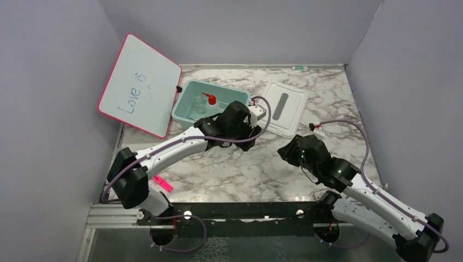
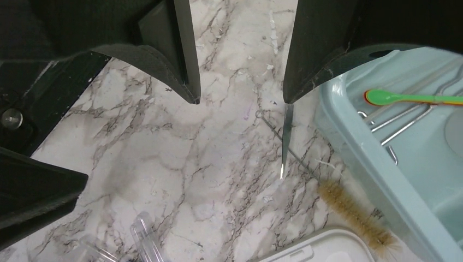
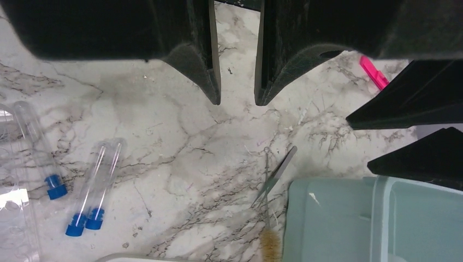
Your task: Organize the chemistry lab equipment
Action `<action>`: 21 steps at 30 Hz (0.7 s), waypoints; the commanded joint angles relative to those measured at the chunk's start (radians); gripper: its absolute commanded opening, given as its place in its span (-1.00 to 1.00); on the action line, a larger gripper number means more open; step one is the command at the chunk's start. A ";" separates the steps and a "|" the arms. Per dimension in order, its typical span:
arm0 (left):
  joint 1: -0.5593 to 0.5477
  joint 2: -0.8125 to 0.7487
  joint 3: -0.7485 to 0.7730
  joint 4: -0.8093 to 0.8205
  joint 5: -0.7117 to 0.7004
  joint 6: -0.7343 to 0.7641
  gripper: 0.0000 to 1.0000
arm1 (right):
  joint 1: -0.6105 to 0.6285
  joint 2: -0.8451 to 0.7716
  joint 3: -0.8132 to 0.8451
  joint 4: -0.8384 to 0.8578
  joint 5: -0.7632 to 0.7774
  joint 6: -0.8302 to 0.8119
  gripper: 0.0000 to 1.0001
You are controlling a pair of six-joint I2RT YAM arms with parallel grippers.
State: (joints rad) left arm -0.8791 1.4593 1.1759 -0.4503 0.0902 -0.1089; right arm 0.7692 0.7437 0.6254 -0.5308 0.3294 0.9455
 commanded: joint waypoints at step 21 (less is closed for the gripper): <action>-0.059 0.535 0.355 -0.272 -0.383 0.241 0.23 | -0.001 -0.232 -0.182 -0.041 0.006 0.171 -0.33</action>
State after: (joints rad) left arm -0.9257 1.9686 1.4963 -0.6888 -0.1932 0.1143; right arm 0.7692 0.5339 0.4671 -0.5728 0.3420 1.0935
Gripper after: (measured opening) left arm 0.615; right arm 0.335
